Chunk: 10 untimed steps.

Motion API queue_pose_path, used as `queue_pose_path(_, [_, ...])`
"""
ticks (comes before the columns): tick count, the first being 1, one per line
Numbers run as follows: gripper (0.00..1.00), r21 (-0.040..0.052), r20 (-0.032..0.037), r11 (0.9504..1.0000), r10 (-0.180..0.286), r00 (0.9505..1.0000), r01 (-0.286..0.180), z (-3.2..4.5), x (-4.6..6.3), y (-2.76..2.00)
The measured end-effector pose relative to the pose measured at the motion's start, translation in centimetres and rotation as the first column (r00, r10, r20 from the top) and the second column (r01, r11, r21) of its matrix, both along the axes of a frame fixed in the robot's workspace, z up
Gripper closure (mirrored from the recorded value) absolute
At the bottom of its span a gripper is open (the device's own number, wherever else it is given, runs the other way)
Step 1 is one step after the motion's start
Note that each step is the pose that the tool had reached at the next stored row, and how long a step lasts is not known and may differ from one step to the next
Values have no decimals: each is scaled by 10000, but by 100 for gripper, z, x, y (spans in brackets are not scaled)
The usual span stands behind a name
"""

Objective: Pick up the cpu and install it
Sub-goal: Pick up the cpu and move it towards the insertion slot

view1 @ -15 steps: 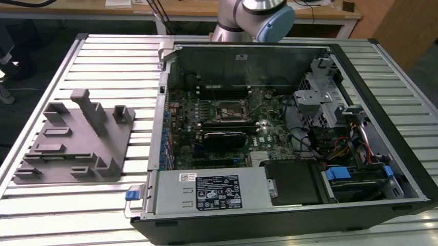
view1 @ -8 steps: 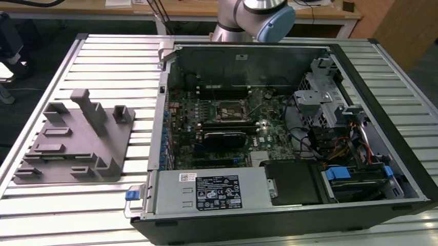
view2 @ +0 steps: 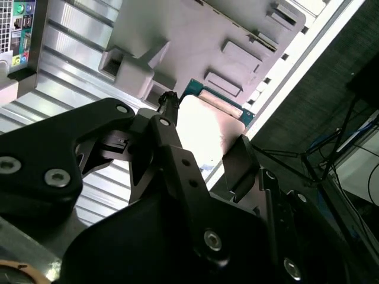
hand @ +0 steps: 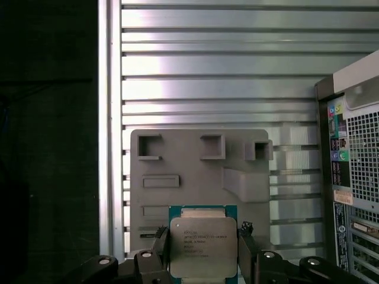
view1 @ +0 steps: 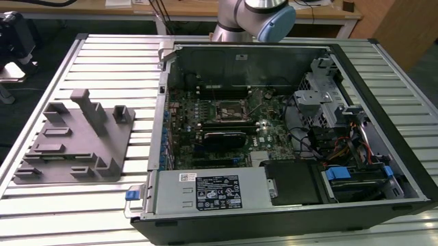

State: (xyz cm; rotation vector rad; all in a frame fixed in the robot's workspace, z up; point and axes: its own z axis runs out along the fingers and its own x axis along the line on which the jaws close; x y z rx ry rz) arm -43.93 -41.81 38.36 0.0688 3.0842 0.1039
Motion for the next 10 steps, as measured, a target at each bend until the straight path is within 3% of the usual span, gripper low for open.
queue_pose_path(10, [45,-1,-1,10000,-1,10000,1,1,203,0])
